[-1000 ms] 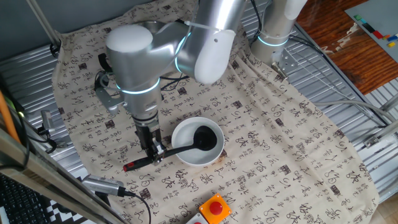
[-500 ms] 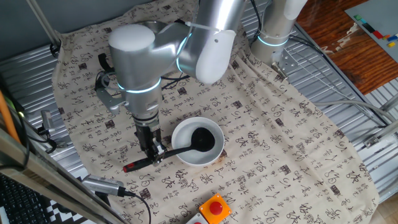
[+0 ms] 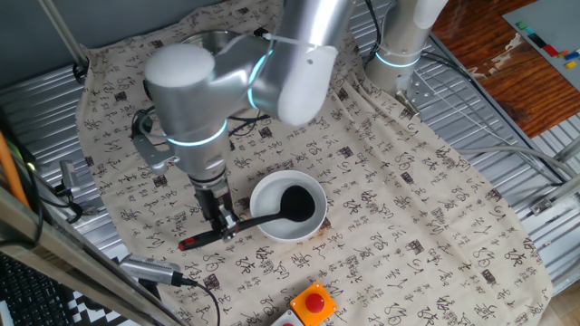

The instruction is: Scoop water with a large spoon from one bowl to another

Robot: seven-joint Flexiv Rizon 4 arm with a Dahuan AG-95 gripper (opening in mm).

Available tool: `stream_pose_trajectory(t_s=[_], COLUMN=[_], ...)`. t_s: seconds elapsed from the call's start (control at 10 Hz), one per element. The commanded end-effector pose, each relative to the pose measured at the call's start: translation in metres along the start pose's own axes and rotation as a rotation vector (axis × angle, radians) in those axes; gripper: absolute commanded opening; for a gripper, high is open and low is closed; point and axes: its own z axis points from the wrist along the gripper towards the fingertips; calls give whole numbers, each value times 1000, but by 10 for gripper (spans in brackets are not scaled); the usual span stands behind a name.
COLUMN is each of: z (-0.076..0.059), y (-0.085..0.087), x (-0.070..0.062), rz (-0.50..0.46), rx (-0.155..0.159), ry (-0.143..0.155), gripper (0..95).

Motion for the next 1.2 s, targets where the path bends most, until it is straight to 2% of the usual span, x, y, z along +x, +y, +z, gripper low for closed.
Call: stream_pose_trajectory(t_s=[0.1,0.4,0.6,0.9,1.0,1.2], z=[-1,-4,-11,-19,-24,-25], y=[1,2,6,11,15,16], x=[1,1,3,5,5,5], rz=[8,-12,-10,0,-1,-1], rx=[-3,28,52,57,72,75], ry=[19,27,52,65,72,74], gripper=[0,0,0,0,0,0])
